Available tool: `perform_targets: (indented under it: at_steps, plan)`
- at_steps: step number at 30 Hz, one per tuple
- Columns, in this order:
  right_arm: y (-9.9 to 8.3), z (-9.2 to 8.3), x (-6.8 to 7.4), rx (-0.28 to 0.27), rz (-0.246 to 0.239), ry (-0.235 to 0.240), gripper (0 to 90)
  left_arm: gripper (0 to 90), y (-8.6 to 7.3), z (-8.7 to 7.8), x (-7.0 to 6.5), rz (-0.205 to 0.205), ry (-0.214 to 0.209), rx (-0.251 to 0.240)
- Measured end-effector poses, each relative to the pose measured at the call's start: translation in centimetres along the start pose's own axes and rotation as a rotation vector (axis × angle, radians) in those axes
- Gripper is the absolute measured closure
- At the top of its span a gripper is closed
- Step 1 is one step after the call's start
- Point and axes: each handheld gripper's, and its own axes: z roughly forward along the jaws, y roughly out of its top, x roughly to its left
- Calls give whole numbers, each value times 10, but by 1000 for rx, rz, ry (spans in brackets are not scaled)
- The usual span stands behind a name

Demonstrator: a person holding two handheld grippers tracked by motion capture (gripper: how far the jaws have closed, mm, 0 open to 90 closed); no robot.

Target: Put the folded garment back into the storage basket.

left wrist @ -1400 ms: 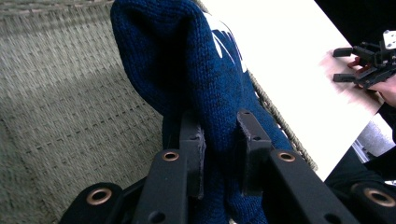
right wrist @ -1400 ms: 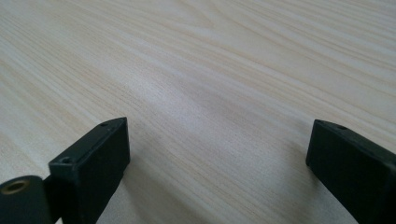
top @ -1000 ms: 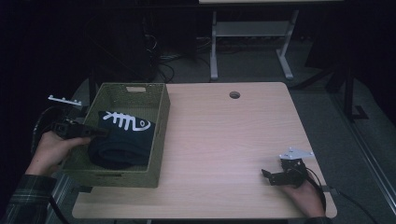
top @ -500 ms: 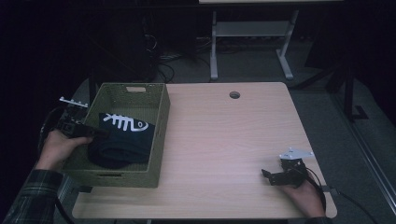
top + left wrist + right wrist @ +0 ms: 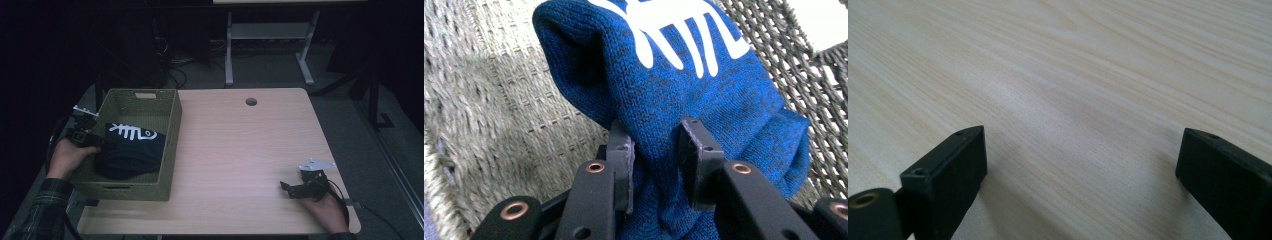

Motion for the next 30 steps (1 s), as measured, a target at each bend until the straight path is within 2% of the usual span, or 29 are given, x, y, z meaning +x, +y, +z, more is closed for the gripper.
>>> perform_targets:
  at_steps: [5, 7, 12, 16, 24, 30]
  plan:
    - [0, 0, 0, 0, 0, 0, 57, 636, 0, -1, 2, -5, 27, -13]
    - [0, 0, 0, 0, 0, 0, 57, 592, 0, -3, 2, -9, 51, -20]
    - [0, 0, 0, 0, 0, 0, 57, 486, 0, -11, 3, -15, 78, -36]
    - [0, 0, 0, 0, 0, 0, 57, 401, 0, -17, 1, -24, 85, -71]
    - [0, 0, 0, 1, -2, 1, 57, 209, 1, -17, -20, 16, 86, -90]
    - [0, 0, 0, 0, -3, 0, 56, 137, 5, -15, -41, 53, 102, -121]
